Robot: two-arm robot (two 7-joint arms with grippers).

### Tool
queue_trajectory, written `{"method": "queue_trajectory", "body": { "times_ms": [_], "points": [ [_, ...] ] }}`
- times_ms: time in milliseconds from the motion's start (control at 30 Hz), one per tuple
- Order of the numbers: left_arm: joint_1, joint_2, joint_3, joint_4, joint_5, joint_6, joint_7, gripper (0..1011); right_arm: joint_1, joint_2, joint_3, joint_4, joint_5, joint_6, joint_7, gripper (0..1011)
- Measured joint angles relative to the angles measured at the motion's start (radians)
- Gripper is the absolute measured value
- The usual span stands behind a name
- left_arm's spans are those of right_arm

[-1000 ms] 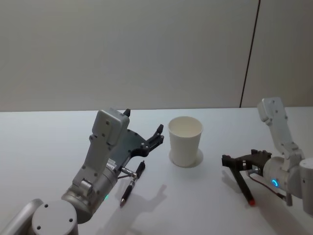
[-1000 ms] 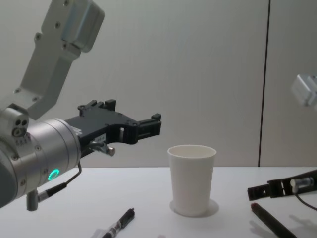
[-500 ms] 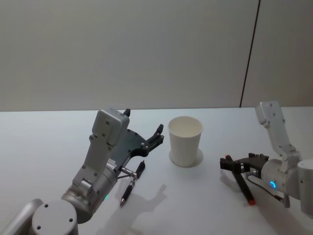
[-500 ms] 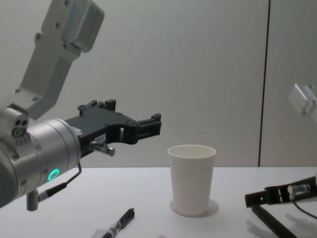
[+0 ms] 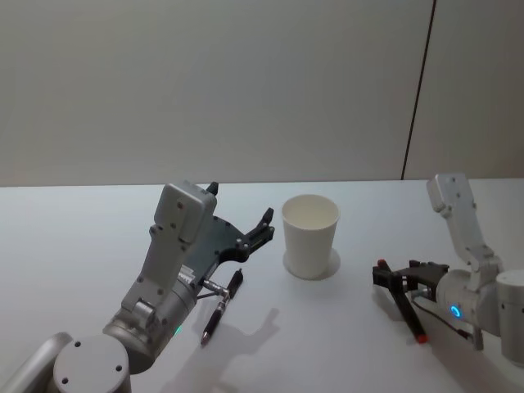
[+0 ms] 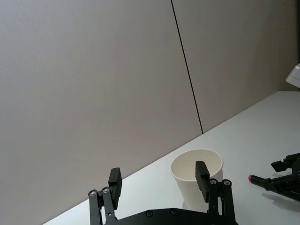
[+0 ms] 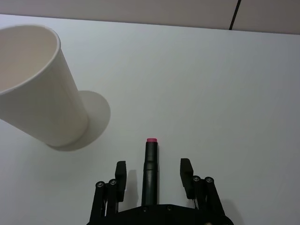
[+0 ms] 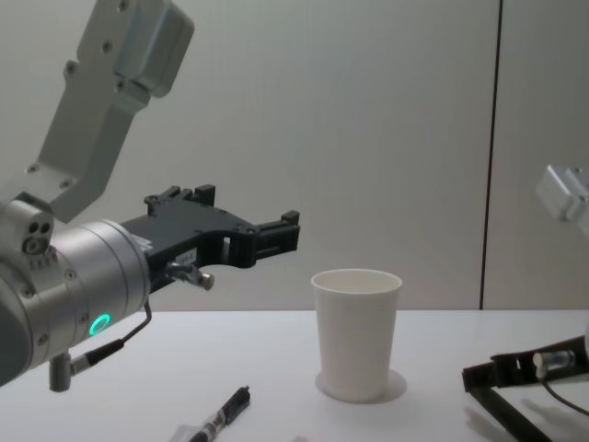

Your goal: Place the pen into the pen holder.

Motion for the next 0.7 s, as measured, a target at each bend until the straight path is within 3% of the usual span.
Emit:
{"method": "queue_trajectory", "body": {
  "times_ms": [400, 633, 700],
  "points": [
    [0.000, 0.000, 0.000, 0.000, 0.000, 0.000, 0.000, 1000, 0.007, -0.005, -0.004, 0.027, -0.025, 0.019, -0.007, 356],
    [0.000, 0.000, 0.000, 0.000, 0.000, 0.000, 0.000, 1000, 0.011, -0.009, -0.005, 0.041, -0.037, 0.027, -0.011, 176],
    [0.000, 0.000, 0.000, 0.000, 0.000, 0.000, 0.000, 1000, 0.012, -0.010, -0.006, 0.045, -0.039, 0.028, -0.012, 171]
  ]
}}
